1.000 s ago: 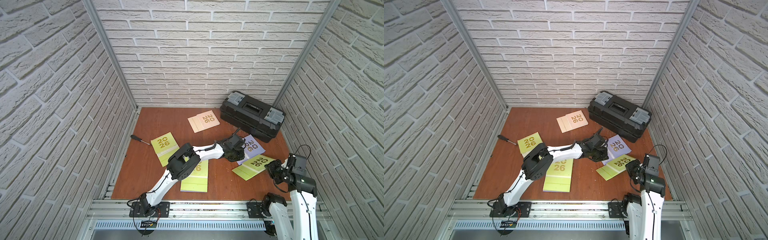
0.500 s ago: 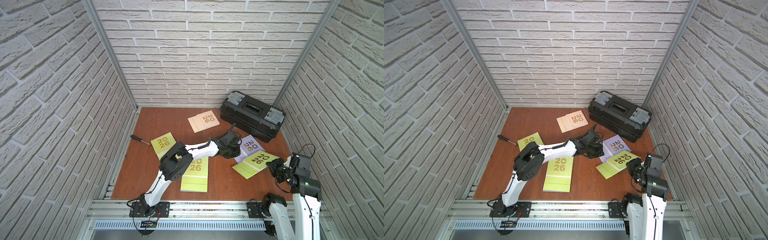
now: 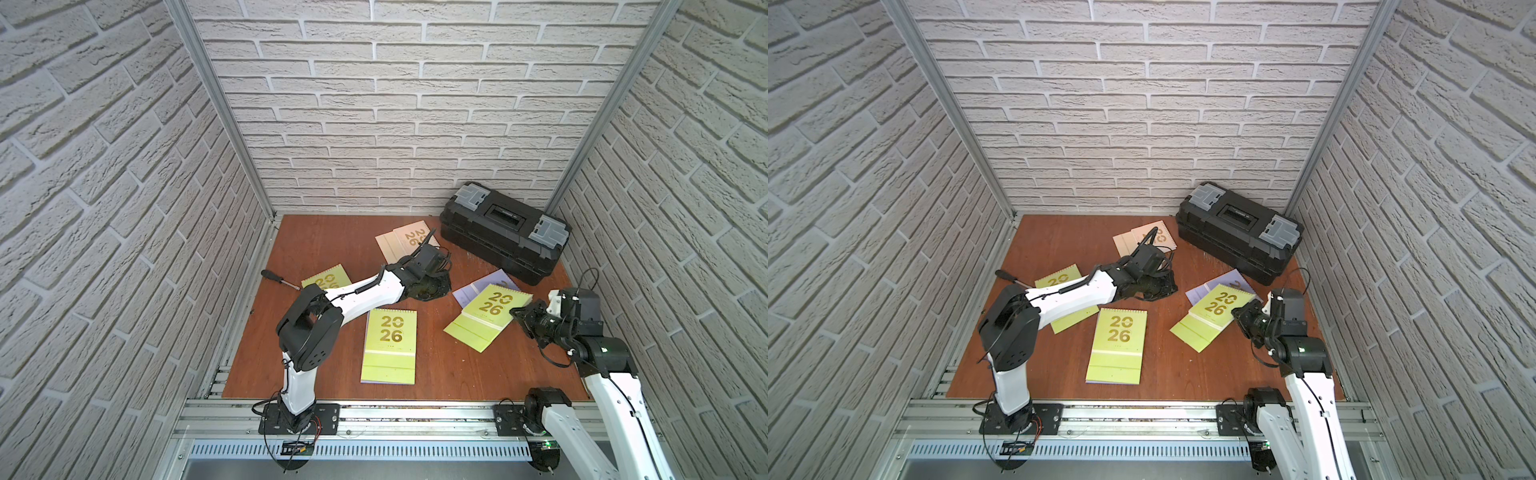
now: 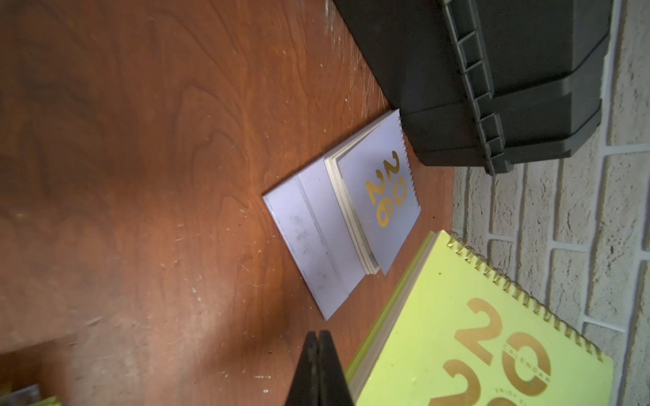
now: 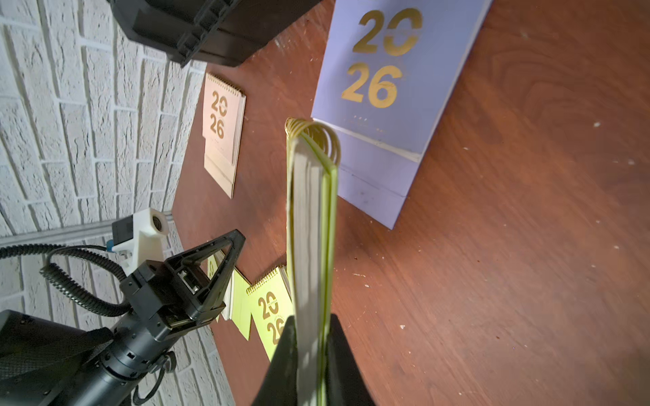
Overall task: Stack the calendars
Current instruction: Pick up the calendar at the center of the board, then place the calendar at the calendar.
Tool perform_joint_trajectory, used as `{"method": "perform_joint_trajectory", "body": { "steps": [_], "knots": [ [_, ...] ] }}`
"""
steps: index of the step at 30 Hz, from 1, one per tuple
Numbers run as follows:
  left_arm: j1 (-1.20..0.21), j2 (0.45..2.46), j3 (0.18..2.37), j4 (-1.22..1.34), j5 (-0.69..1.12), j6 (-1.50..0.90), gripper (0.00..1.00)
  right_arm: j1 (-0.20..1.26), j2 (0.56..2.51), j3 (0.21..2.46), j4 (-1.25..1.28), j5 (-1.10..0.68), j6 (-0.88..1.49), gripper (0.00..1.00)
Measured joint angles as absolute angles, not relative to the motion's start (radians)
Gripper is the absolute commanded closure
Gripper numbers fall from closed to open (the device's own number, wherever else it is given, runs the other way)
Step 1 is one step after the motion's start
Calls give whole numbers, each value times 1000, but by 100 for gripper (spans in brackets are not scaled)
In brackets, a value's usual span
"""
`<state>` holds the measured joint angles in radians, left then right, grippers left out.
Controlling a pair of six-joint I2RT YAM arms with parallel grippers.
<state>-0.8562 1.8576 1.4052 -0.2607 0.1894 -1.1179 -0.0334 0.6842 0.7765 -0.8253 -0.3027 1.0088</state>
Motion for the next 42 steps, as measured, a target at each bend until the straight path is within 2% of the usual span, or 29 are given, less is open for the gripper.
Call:
{"method": "perform_joint_trajectory", "body": {
  "steps": [23, 31, 42],
  "knots": [
    [-599, 1295, 947, -442, 87, -1047, 100, 498, 1048, 758, -235, -285, 1123, 97],
    [-543, 1142, 836, -515, 69, -1040, 100, 586, 1182, 701, -15, -323, 1139, 97],
    [-524, 1079, 758, -555, 69, -1040, 100, 627, 1284, 600, 213, -432, 1144, 97]
  ]
}}
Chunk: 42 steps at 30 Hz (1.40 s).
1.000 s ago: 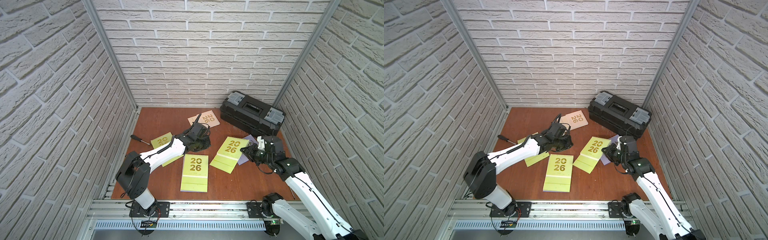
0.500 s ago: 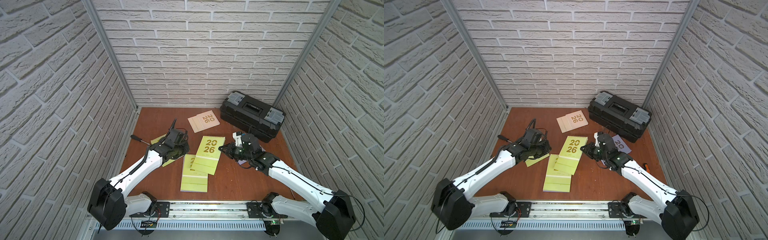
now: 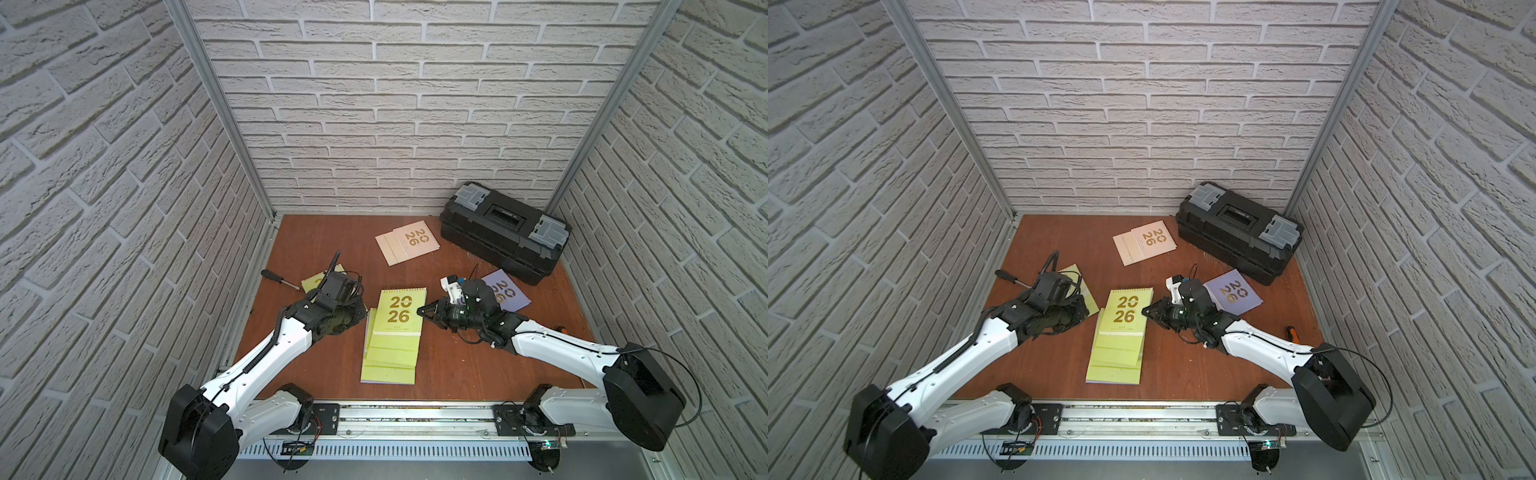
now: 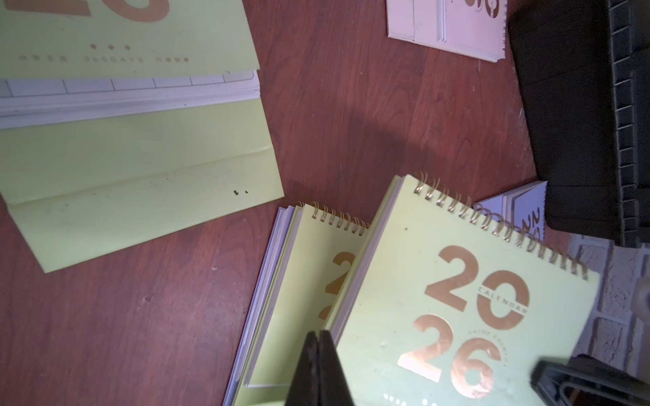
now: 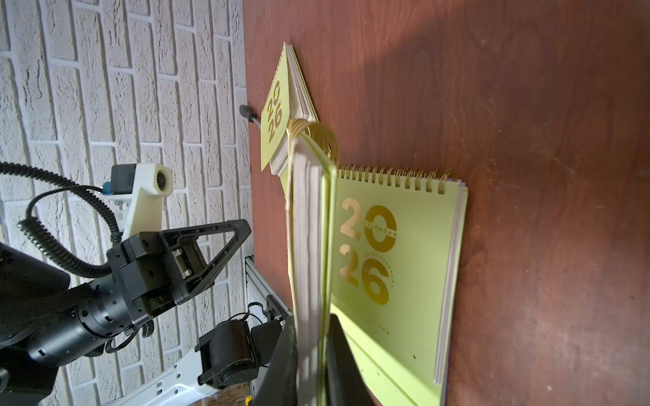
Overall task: Stack the calendars
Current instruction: Place the calendar at the calendar.
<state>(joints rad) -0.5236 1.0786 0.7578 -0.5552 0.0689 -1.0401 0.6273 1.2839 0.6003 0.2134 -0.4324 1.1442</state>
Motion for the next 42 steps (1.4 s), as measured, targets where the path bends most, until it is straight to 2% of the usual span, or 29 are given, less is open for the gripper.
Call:
{"method": "perform_joint_trajectory", "body": {
  "steps": [9, 21, 42],
  "knots": [
    [-524, 1074, 699, -554, 70, -1046, 100, 648, 1293, 514, 345, -467, 1146, 97],
    [-524, 1052, 598, -544, 72, -1068, 100, 671, 1399, 466, 527, -499, 1175, 97],
    [-524, 1064, 530, -472, 80, -1078, 100, 672, 1462, 454, 588, -499, 1175, 97]
  ]
}}
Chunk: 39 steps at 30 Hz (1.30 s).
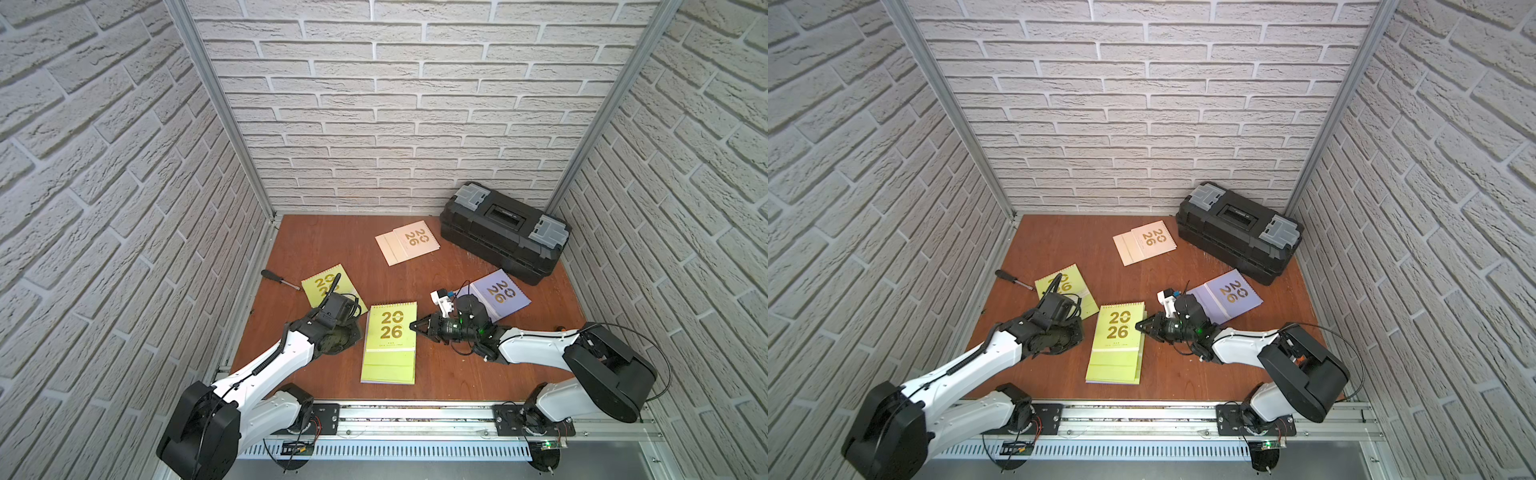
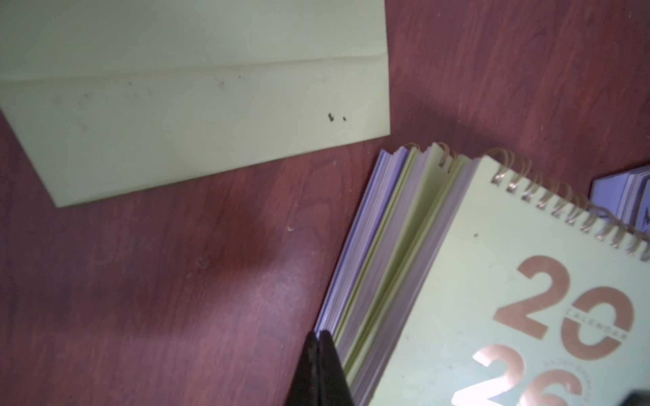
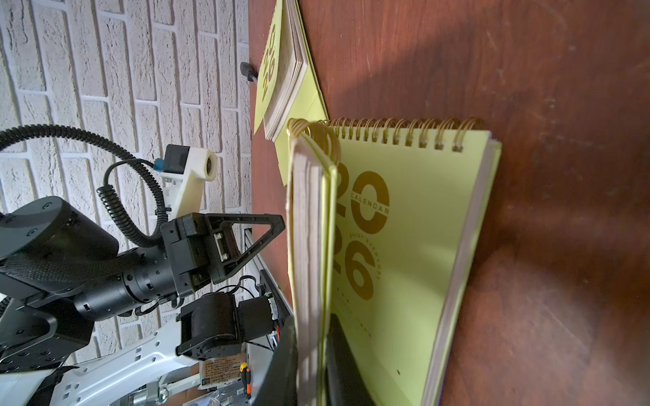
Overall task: Stack the calendars
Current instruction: Place the calendar at the calendar.
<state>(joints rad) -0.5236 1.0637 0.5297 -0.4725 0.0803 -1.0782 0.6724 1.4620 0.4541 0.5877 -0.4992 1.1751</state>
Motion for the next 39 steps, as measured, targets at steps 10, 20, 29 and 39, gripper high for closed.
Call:
{"method": "perform_joint_trajectory", "body": {
  "steps": [10, 20, 29, 39],
  "knots": [
    [-524, 1082, 519, -442, 88, -1089, 100, 672, 1465, 454, 587, -496, 1175, 90],
    [-524, 1102, 518, -427, 91, -1095, 100, 672, 1465, 455, 551, -492, 1167, 82],
    [-527, 1108, 517, -416, 91, -1096, 100, 672, 1468, 456, 523, -491, 1155, 77],
    [-533, 1121, 510, -404, 92, -1098, 100, 672, 1473, 491, 449, -478, 1125, 76]
  ]
}}
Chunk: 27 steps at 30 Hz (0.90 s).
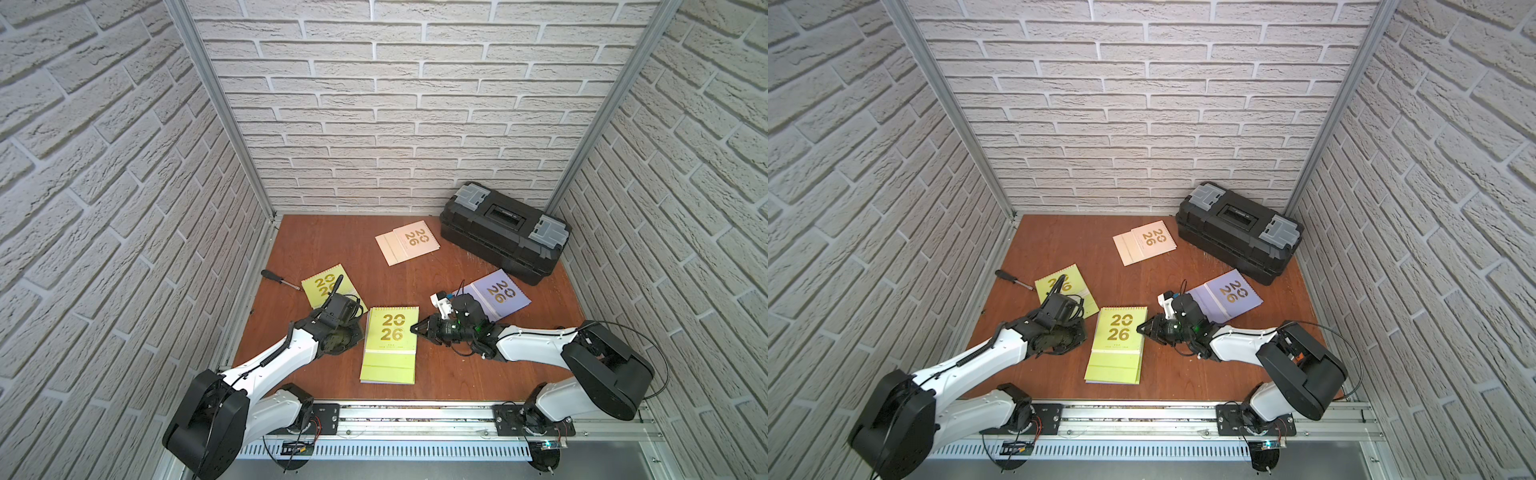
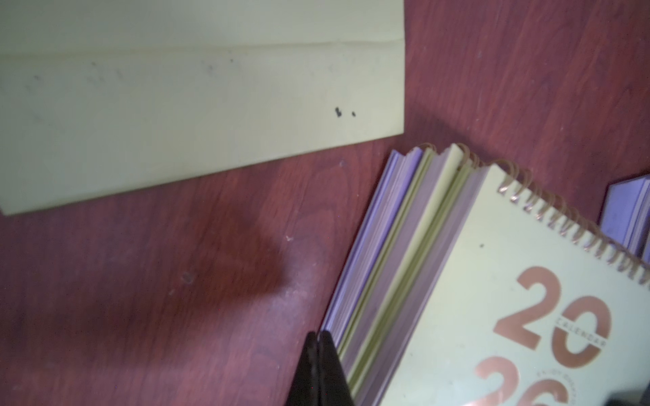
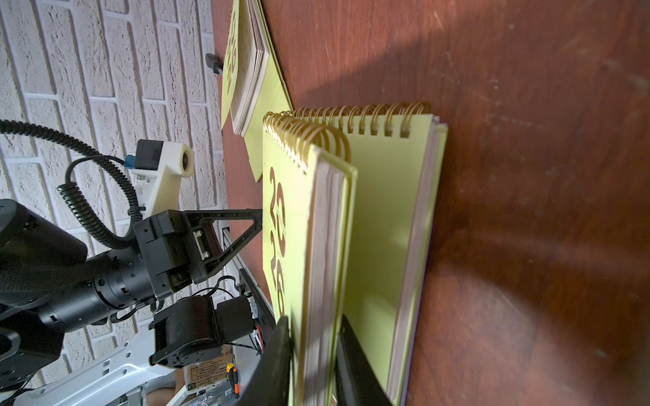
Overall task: Stack the calendars
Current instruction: Place the calendar at the calendar.
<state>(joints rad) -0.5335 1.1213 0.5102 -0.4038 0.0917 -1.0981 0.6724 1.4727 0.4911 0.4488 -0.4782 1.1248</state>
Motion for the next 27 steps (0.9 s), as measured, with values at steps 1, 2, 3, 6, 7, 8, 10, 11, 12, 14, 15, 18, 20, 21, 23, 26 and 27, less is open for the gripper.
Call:
{"method": "perform_joint_trajectory", "body": {
  "steps": [1, 2, 3, 6, 7, 8, 10, 11, 12, 14, 15, 18, 20, 21, 23, 26, 27],
  "knots": [
    [-535, 1122, 510, -403, 92, -1099, 100, 672, 1473, 497, 436, -475, 1119, 75],
    [-536, 1124, 510, -401, 92, -1100, 100, 672, 1473, 505, 422, -472, 1113, 75],
    [-537, 1126, 509, -399, 92, -1101, 100, 672, 1473, 511, 410, -470, 1109, 74],
    [-541, 1129, 509, -395, 93, -1102, 100, 672, 1473, 529, 381, -464, 1094, 73],
    [-542, 1131, 509, -395, 93, -1103, 100, 672, 1473, 533, 370, -463, 1090, 72],
    [-544, 1132, 509, -394, 93, -1103, 100, 672, 1473, 536, 360, -461, 1085, 71],
    [-545, 1132, 509, -393, 93, -1103, 100, 672, 1473, 541, 340, -457, 1079, 69],
    [-546, 1133, 509, -392, 93, -1103, 100, 672, 1473, 544, 328, -453, 1073, 68],
    [-546, 1133, 509, -391, 93, -1103, 100, 672, 1473, 547, 313, -448, 1066, 67],
    [-546, 1136, 509, -389, 93, -1103, 100, 672, 1472, 556, 279, -440, 1055, 66],
    [-546, 1138, 509, -389, 93, -1103, 100, 672, 1472, 560, 266, -437, 1050, 66],
    [-546, 1142, 509, -389, 93, -1103, 100, 672, 1472, 572, 229, -425, 1033, 65],
    [-546, 1145, 509, -389, 93, -1103, 100, 672, 1470, 582, 204, -417, 1023, 65],
    [-546, 1147, 509, -388, 93, -1103, 100, 672, 1468, 587, 192, -414, 1018, 65],
    [-546, 1155, 509, -388, 92, -1103, 100, 672, 1459, 598, 162, -403, 1006, 64],
    [-546, 1179, 510, -388, 91, -1099, 100, 673, 1444, 636, 81, -374, 976, 64],
    [-546, 1189, 511, -389, 91, -1097, 100, 673, 1441, 650, 55, -364, 966, 63]
  ]
}}
